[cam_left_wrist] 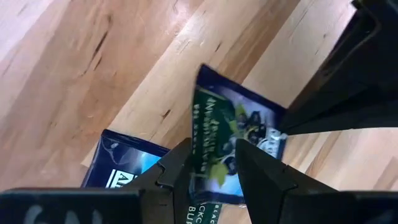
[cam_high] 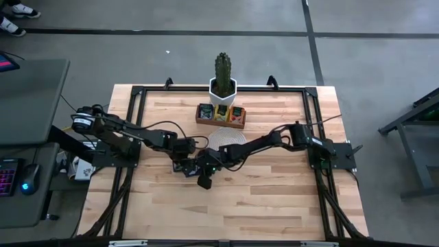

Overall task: Pick & Place Tea
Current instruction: Put the purple tea bag into the left section of the wooden organizer

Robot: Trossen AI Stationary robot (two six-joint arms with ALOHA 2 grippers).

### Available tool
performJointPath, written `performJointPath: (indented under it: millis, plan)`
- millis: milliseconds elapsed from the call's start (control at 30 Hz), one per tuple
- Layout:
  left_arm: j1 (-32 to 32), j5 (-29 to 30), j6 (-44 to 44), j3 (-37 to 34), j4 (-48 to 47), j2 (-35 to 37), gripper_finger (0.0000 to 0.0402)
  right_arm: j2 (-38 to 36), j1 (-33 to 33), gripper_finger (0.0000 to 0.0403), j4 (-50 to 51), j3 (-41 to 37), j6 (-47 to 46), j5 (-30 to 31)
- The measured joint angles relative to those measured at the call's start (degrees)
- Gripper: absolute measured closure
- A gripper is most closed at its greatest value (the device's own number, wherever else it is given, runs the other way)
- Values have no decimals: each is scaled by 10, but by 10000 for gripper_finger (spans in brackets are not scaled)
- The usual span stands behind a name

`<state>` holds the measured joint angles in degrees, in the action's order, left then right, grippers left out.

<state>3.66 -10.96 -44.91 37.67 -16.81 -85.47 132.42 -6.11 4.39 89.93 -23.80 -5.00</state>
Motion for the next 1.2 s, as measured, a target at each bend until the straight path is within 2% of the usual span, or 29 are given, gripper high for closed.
performJointPath:
  millis: [267,367,467,533,833,1000,1200]
  plan:
    - [1,6,2,0,7,0,290,0,1,403,-9,0,-3,1]
    - [1,11,9,0,7,-1,322,0,1,403,-8,0,-3,1]
    - [1,23,12,0,7,-1,378,0,1,403,-8,0,-4,-1]
    - [1,27,11,0,4,-1,393,0,1,403,-7,0,-4,-4]
    - [1,28,41,2,-10,0,400,-10,-4,402,20,1,-10,-24]
    - [1,35,51,2,-15,0,401,-47,-8,402,96,-2,14,9]
    - [1,35,62,2,-14,1,401,-113,-7,402,214,-1,13,15]
